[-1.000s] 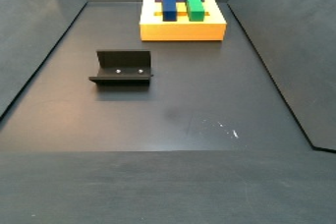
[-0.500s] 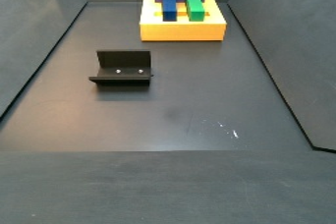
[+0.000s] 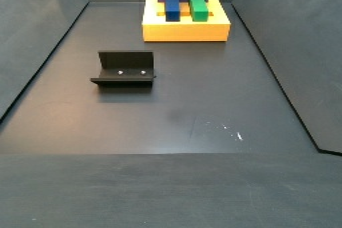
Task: Pick up the red object. Move up. Move to above the board. Insert the red object.
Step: Insert the red object.
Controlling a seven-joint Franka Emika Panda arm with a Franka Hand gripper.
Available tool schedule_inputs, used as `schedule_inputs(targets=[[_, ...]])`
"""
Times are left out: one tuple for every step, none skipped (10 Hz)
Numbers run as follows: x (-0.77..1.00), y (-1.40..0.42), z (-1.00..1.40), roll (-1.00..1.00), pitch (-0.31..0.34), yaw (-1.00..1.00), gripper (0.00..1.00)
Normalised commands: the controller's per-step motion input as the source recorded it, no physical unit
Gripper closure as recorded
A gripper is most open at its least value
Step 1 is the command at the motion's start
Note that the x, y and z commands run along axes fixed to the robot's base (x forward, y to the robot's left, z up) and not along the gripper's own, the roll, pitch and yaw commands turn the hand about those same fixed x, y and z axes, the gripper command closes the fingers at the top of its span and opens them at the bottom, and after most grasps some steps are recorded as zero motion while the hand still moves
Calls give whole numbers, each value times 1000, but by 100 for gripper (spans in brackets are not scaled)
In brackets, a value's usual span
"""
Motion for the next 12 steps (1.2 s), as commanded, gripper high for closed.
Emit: schedule_inputs(targets=[[11,-251,-871,131,-153,14,100],[0,-134,-820,116,-190,0,100],[-166,-120,-837,97,-214,11,100],[-274,-129,-720,9,-276,0,100],[-200,-17,-520,-1,-286,20,100],[166,0,-237,-34,-161,71,100],[300,129,0,-84,-59,0,100],[89,97,0,-24,-11,0,100],[0,29,0,31,0,0,100],[0,0,0,124,13,11,100],[-23,0,-83,91,0,0,100],[134,0,-83,100,0,37,100]])
